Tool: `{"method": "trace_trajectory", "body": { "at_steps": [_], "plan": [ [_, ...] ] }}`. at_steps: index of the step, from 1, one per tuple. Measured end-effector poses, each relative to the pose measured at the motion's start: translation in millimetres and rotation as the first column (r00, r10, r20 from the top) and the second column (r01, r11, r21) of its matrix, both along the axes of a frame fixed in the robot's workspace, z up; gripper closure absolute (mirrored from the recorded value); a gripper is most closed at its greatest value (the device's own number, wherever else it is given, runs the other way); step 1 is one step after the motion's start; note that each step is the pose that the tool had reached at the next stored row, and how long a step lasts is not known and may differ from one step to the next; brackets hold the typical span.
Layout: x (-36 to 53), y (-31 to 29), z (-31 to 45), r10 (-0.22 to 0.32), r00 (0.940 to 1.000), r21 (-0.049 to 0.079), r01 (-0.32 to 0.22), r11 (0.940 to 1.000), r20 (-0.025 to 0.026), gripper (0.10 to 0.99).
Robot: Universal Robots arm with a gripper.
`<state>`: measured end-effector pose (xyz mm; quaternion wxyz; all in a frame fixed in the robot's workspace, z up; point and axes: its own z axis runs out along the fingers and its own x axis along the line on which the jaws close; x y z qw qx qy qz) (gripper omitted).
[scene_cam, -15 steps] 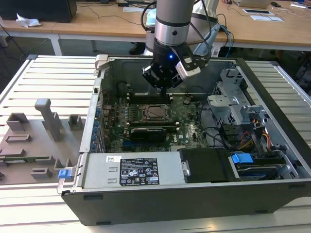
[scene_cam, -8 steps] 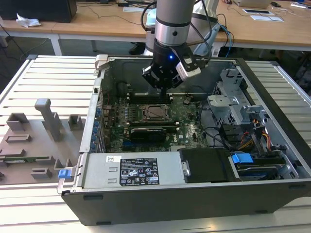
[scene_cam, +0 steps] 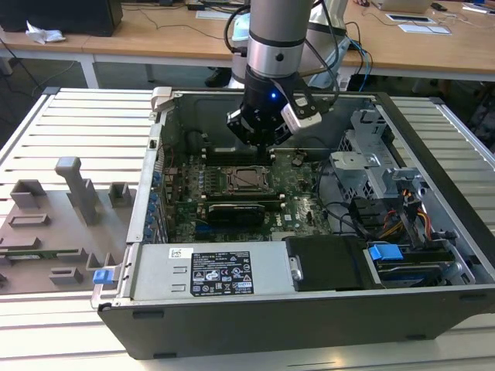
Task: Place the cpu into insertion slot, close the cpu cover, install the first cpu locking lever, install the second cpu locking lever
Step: 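Install the second cpu locking lever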
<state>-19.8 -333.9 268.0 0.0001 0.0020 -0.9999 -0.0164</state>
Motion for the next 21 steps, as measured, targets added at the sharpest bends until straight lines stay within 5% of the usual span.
{"method": "trace_trajectory", "body": {
  "at_steps": [12, 21],
  "plan": [
    [0.0, -12.9, 0.0, 0.000, 1.0000, 0.000, 0.000, 1.0000, 0.0001, 0.980],
    [0.0, -28.1, -0.2, 0.000, 1.0000, 0.000, 0.000, 1.0000, 0.0000, 0.980]
  ]
}}
